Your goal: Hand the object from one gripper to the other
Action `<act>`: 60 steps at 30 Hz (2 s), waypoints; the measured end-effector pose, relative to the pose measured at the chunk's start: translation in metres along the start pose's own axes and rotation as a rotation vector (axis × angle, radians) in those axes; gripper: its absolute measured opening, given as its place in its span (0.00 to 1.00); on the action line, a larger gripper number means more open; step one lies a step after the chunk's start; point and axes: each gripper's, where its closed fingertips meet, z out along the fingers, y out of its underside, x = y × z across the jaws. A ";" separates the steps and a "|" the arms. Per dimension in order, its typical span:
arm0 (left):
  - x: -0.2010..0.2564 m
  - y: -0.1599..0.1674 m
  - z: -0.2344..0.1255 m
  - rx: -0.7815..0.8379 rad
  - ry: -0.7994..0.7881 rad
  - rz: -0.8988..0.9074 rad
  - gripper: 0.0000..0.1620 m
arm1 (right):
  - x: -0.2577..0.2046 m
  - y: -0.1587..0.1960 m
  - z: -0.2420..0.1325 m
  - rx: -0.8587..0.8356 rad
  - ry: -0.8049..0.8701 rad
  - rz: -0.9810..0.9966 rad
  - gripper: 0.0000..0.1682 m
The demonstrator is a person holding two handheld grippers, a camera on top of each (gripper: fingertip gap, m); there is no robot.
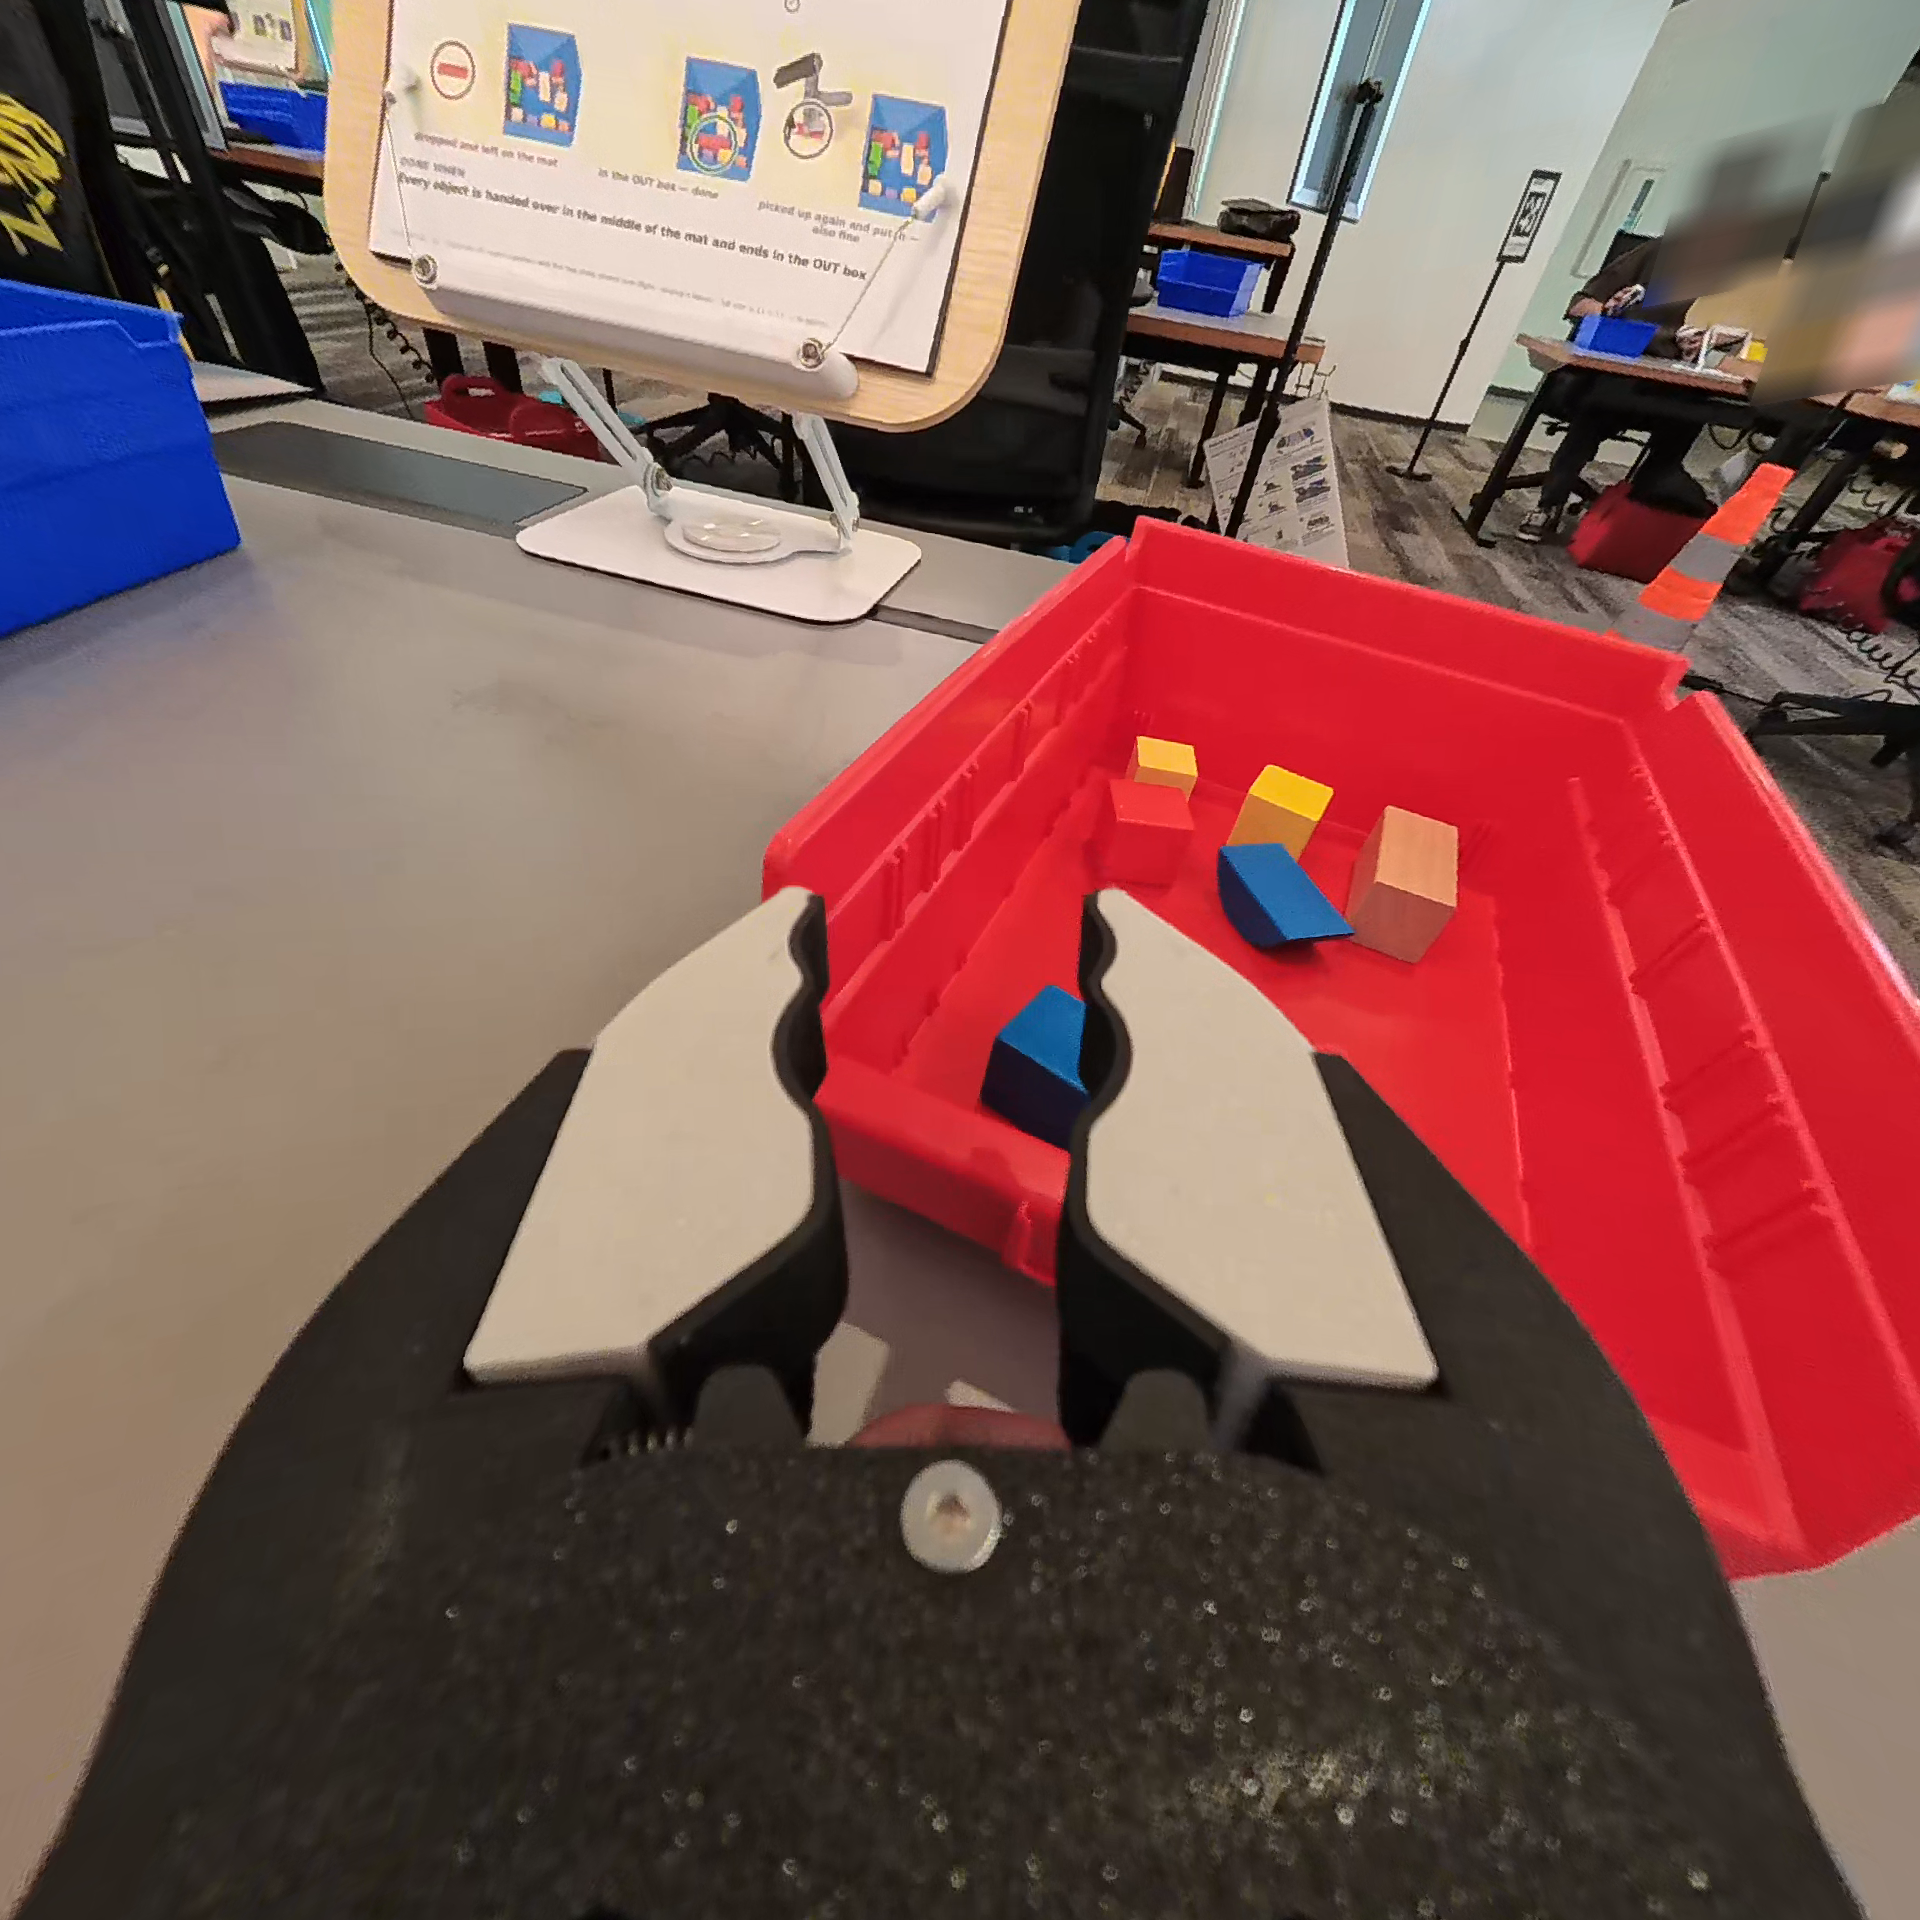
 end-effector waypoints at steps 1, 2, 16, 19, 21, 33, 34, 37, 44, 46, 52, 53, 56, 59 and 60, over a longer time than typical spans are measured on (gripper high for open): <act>-0.001 0.000 0.005 -0.033 0.000 -0.007 0.35 | 0.000 0.000 0.000 -0.002 0.001 -0.003 0.27; -0.002 0.000 0.011 -0.062 -0.007 -0.013 0.34 | 0.001 0.000 -0.001 -0.003 0.001 -0.005 0.27; -0.016 0.024 0.039 -0.248 -0.133 -0.017 0.27 | -0.010 0.002 0.004 -0.020 -0.042 -0.016 0.27; -0.017 0.022 0.039 -0.216 -0.128 -0.053 0.25 | -0.011 0.003 0.005 -0.024 -0.044 -0.023 0.27; -0.016 0.020 0.036 -0.197 -0.108 -0.048 0.24 | -0.010 0.001 0.004 -0.018 -0.042 -0.028 0.27; 0.136 0.023 -0.152 0.215 0.946 0.027 0.21 | -0.121 -0.069 -0.003 0.144 -0.505 -0.197 0.29; 0.163 0.037 -0.169 0.195 1.074 0.055 0.21 | -0.146 -0.072 -0.002 0.130 -0.618 -0.195 0.30; 0.236 0.084 -0.197 0.092 1.351 0.122 0.21 | -0.197 -0.092 0.007 0.158 -0.766 -0.191 0.44; 0.324 0.161 -0.199 -0.218 1.677 0.085 0.21 | -0.247 -0.122 0.022 0.230 -0.828 -0.263 0.50; 0.333 0.182 -0.196 -0.294 1.680 0.135 0.21 | -0.247 -0.120 0.022 0.233 -0.819 -0.272 0.50; 0.342 0.212 -0.197 -0.405 1.712 0.188 0.22 | -0.245 -0.105 0.002 0.206 -0.882 -0.316 0.43; 0.342 0.215 -0.197 -0.404 1.710 0.197 0.21 | -0.245 -0.103 0.001 0.196 -0.873 -0.321 0.43; 0.340 0.220 -0.198 -0.349 1.695 0.244 0.33 | -0.236 -0.098 -0.006 0.153 -0.838 -0.365 0.43; 0.322 0.232 -0.202 -0.279 1.689 0.318 0.43 | -0.180 -0.103 -0.005 0.071 -0.680 -0.430 0.43; 0.314 0.241 -0.201 -0.275 1.673 0.348 0.43 | -0.147 -0.101 -0.002 0.005 -0.599 -0.440 0.43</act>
